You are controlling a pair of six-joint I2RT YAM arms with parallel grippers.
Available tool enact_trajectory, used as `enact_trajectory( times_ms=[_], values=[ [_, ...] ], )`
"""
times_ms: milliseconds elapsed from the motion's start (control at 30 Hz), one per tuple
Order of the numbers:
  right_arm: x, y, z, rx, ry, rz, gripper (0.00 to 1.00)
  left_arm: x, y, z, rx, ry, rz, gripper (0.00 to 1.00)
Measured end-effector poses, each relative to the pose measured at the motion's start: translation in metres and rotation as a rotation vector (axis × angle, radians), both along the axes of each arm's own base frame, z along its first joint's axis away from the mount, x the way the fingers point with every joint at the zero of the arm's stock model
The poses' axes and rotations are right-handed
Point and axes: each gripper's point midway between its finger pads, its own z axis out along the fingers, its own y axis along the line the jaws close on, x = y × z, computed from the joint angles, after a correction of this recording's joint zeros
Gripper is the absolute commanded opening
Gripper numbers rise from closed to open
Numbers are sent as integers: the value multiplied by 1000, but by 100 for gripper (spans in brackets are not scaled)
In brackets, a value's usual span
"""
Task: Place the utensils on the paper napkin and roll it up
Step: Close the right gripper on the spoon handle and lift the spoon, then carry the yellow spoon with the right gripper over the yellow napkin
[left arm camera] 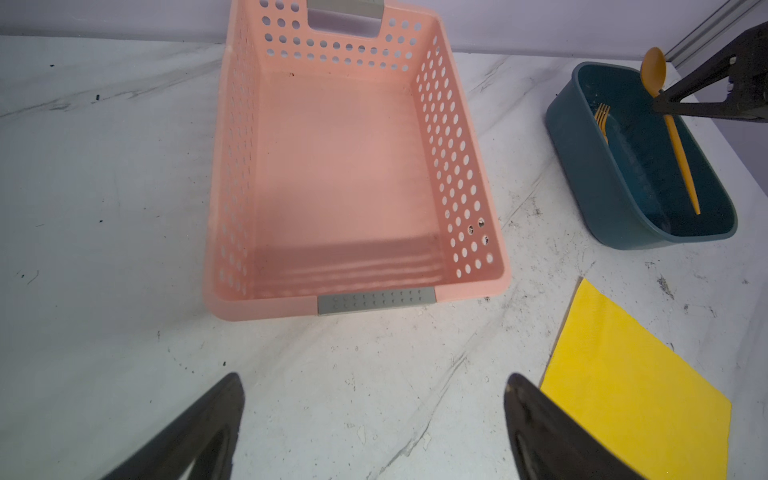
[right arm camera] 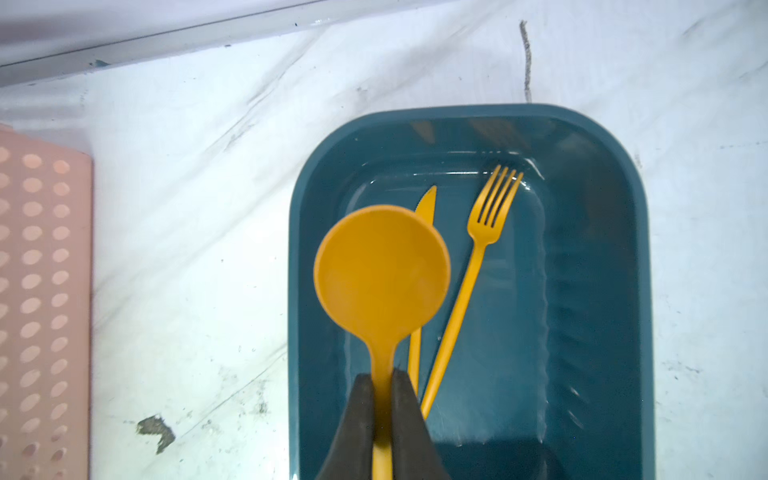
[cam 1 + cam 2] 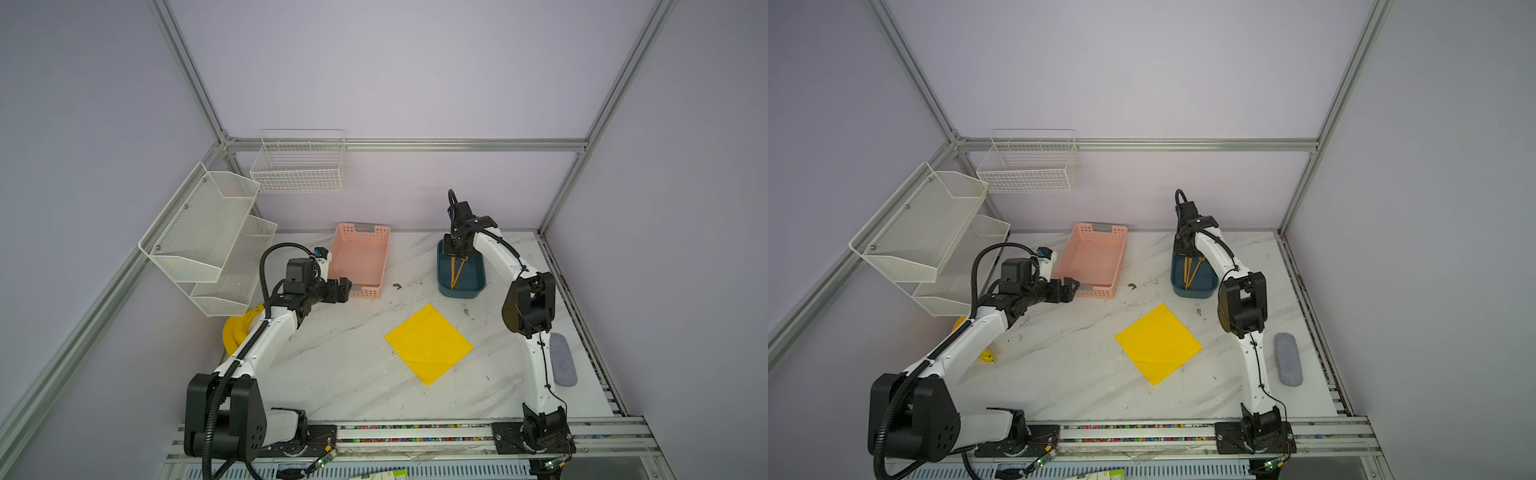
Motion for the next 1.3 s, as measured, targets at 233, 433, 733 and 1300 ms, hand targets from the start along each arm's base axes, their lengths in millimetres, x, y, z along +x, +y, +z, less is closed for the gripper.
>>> enact_trajectory(
  times_ms=[233, 433, 733, 1300],
  values=[
    [-38, 21, 18, 16, 8, 17, 10, -3, -6, 9, -30, -16, -18, 96],
    [-81, 51, 23, 36, 24, 40, 10, -8, -10, 24, -64, -47, -21, 96],
    [-145, 83, 19, 69, 36, 48, 10, -13, -13, 40, -107, -76, -23, 97],
    [-219, 115, -34, 72, 100, 32, 10, -23, -17, 62, -158, -115, -27, 100]
  ],
)
